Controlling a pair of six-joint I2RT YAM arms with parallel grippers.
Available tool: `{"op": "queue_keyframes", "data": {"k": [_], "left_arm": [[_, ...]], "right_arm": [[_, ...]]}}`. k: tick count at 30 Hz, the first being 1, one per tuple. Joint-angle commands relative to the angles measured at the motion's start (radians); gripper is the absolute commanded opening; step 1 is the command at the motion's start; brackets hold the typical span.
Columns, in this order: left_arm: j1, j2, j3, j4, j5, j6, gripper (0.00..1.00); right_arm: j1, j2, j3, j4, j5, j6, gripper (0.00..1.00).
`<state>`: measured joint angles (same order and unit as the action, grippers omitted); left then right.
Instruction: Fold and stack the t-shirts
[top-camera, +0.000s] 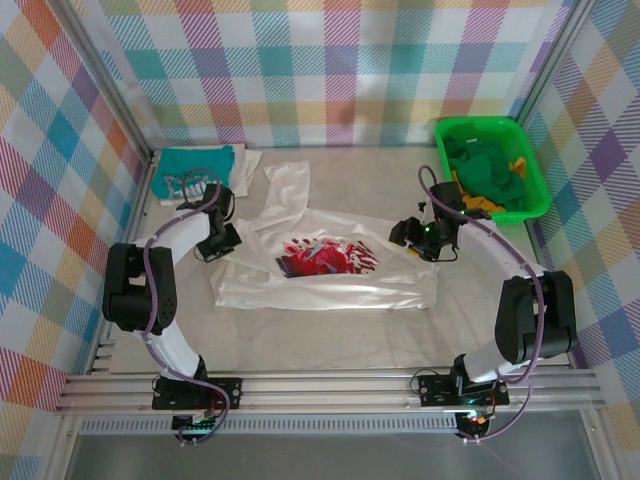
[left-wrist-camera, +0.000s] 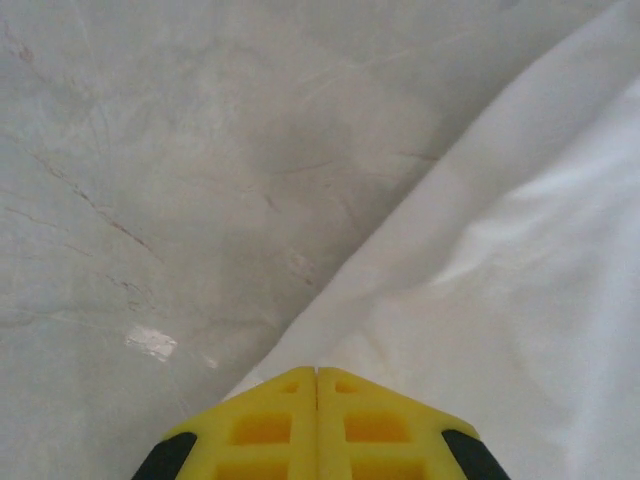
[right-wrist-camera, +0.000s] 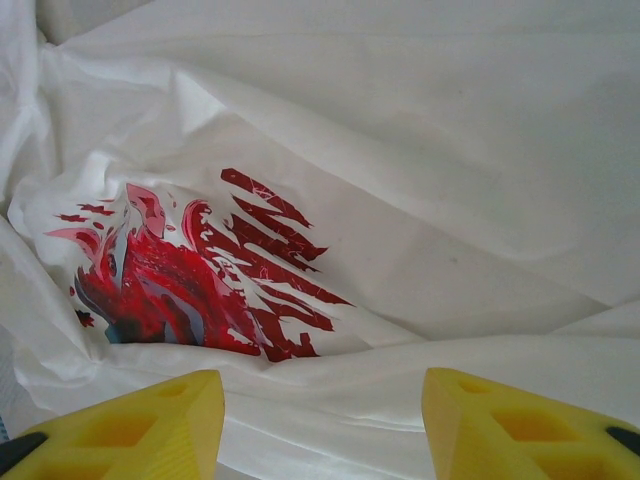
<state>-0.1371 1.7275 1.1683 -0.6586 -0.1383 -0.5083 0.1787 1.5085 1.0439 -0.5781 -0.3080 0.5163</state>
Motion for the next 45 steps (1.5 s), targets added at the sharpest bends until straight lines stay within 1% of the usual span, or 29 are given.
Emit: {"op": "queue_keyframes", "data": {"k": [1, 4, 7, 9, 12, 18, 19, 21, 22, 24, 26, 27, 31, 33, 34, 36, 37, 38, 39, 41, 42, 43, 45], "left_arm": [[-0.06, -0.057, 0.08, -0.082, -0.069, 0.011, 0.0], [-0.12, -0.045, 0.157, -0.122, -0.089, 0.028, 0.0], [-0.204, 0.007, 0.267, -0.178, -0.153, 0.047, 0.0], [-0.258, 0.057, 0.34, -0.205, -0.184, 0.059, 0.0], [-0.327, 0.136, 0.438, -0.219, -0.194, 0.074, 0.0], [-0.418, 0.348, 0.64, -0.253, -0.195, 0.119, 0.0], [-0.429, 0.379, 0.677, -0.267, -0.193, 0.128, 0.05], [-0.452, 0.434, 0.748, -0.294, -0.214, 0.141, 0.3], [-0.459, 0.45, 0.772, -0.308, -0.225, 0.144, 0.37], [-0.469, 0.45, 0.797, -0.319, -0.255, 0.141, 0.44], [-0.469, 0.408, 0.774, -0.297, -0.278, 0.135, 0.49], [-0.468, 0.374, 0.754, -0.286, -0.297, 0.127, 0.54], [-0.448, 0.227, 0.659, -0.234, -0.313, 0.126, 0.55], [-0.429, 0.144, 0.564, -0.184, -0.285, 0.118, 0.55], [-0.414, 0.101, 0.501, -0.157, -0.26, 0.102, 0.58], [-0.376, 0.033, 0.368, -0.079, -0.2, 0.076, 0.58], [-0.351, 0.007, 0.291, -0.043, -0.168, 0.056, 0.58], [-0.325, -0.011, 0.222, -0.013, -0.135, 0.034, 0.56], [-0.303, -0.022, 0.169, 0.011, -0.109, 0.017, 0.56], [-0.263, -0.031, 0.066, 0.049, -0.063, -0.012, 0.55], [-0.255, -0.029, 0.037, 0.057, -0.049, -0.015, 0.55], [-0.253, -0.027, 0.007, 0.062, -0.049, -0.015, 0.55], [-0.251, -0.026, -0.035, 0.049, -0.075, -0.019, 0.54]], "right_arm": [[0.004, 0.004, 0.033, 0.003, -0.017, 0.003, 0.56], [0.004, 0.003, 0.035, 0.0, -0.015, 0.001, 0.56], [0.004, 0.004, 0.033, 0.003, -0.017, -0.001, 0.56], [0.003, 0.003, 0.031, 0.004, -0.018, 0.0, 0.57], [0.004, 0.004, 0.03, 0.005, -0.021, 0.002, 0.57], [0.004, 0.002, 0.022, 0.011, -0.028, 0.002, 0.58], [0.004, 0.002, 0.022, 0.01, -0.029, 0.001, 0.58], [0.004, 0.001, 0.021, 0.01, -0.032, 0.0, 0.58], [0.004, 0.001, 0.019, 0.012, -0.032, -0.001, 0.58], [0.004, 0.008, 0.028, 0.003, -0.031, -0.007, 0.59], [0.004, 0.014, 0.039, -0.006, -0.024, -0.017, 0.59], [0.004, 0.016, 0.048, -0.012, -0.016, -0.021, 0.59], [0.003, 0.023, 0.083, -0.016, 0.013, -0.041, 0.6], [0.004, 0.035, 0.097, -0.016, 0.004, -0.045, 0.57], [0.006, 0.041, 0.096, -0.009, -0.01, -0.044, 0.55], [0.014, 0.059, 0.088, 0.006, -0.011, -0.045, 0.46], [0.016, 0.075, 0.087, 0.006, 0.006, -0.044, 0.38], [0.02, 0.094, 0.085, 0.006, 0.019, -0.045, 0.27], [0.024, 0.111, 0.087, 0.007, 0.027, -0.049, 0.21], [0.027, 0.151, 0.093, -0.005, 0.059, -0.044, 0.15], [0.027, 0.16, 0.092, -0.014, 0.074, -0.035, 0.1], [0.027, 0.164, 0.082, -0.019, 0.091, -0.025, 0.08], [0.028, 0.158, 0.063, -0.034, 0.141, -0.011, 0.09]]}}
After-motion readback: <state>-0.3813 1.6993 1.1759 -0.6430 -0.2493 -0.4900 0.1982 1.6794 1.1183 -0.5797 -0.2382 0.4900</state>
